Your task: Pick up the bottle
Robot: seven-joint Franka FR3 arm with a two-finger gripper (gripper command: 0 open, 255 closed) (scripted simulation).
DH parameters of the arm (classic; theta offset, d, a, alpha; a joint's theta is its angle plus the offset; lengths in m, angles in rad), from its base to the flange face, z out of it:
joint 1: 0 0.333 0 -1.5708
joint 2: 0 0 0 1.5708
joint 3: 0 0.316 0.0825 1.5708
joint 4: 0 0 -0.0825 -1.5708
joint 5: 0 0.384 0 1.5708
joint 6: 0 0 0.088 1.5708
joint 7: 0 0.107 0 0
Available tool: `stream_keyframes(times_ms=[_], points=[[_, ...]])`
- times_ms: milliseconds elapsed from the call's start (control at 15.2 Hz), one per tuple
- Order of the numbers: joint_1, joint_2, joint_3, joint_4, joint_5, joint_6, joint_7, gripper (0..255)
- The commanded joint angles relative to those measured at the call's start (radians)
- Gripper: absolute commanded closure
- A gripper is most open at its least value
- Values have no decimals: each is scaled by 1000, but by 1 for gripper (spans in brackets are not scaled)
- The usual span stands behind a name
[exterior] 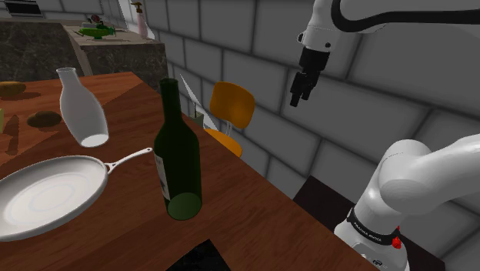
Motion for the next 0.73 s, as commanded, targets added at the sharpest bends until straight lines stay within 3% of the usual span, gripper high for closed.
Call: stream_keyframes(times_ms=[0,660], points=[[0,0,0,0,0,0,0,0],[67,120,210,193,106,-65,246,0]])
